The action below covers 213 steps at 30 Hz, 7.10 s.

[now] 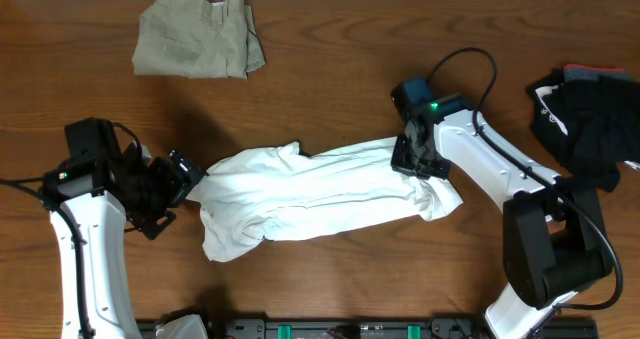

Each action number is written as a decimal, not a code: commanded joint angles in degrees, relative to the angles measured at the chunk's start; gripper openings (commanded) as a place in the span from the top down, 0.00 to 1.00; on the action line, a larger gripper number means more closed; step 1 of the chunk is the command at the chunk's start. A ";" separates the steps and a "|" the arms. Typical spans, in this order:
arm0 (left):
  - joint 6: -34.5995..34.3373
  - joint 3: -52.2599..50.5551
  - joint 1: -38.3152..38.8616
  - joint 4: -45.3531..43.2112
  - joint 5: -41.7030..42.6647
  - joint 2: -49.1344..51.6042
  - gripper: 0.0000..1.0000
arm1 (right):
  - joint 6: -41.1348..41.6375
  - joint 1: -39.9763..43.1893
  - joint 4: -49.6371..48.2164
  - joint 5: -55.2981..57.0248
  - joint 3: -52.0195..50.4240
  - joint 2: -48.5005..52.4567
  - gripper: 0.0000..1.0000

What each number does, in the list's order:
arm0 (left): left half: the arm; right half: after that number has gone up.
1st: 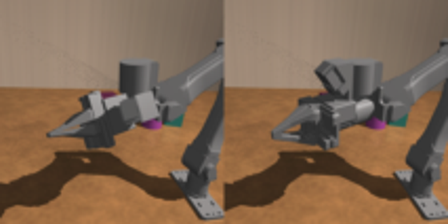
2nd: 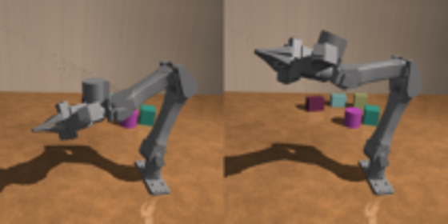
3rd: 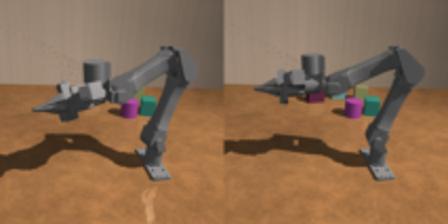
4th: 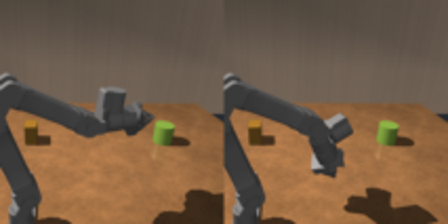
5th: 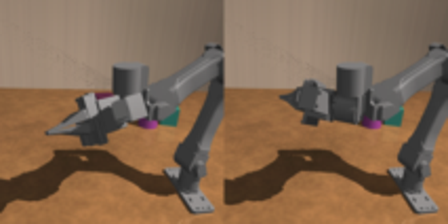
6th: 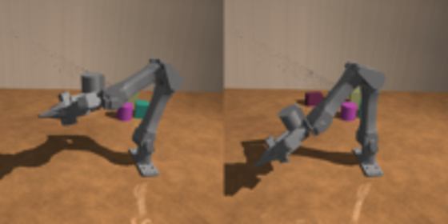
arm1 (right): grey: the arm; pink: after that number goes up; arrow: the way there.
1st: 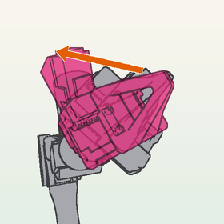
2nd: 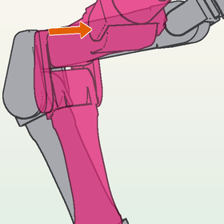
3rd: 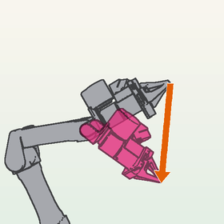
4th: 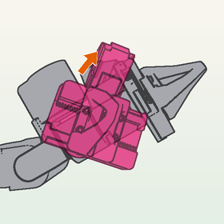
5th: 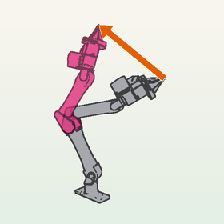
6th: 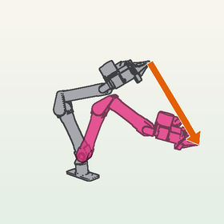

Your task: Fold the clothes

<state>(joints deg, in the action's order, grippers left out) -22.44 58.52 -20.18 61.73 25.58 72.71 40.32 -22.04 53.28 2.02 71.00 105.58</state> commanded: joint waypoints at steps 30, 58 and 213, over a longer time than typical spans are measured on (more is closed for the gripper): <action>0.85 -0.22 0.17 1.07 0.52 -0.11 0.02 | -3.23 -4.22 -3.41 -7.67 7.32 -0.04 0.27; 2.27 -0.35 0.20 2.45 0.55 -0.11 0.02 | -17.94 2.49 -2.47 -20.79 1.46 0.20 0.24; 2.27 -3.56 0.20 1.88 0.55 -0.09 0.02 | -37.42 20.65 -6.88 -28.06 -13.33 -2.12 0.20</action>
<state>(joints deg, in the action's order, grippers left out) -20.91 55.57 -20.14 63.57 25.58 72.71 4.03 -0.54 46.68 -25.89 58.02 102.13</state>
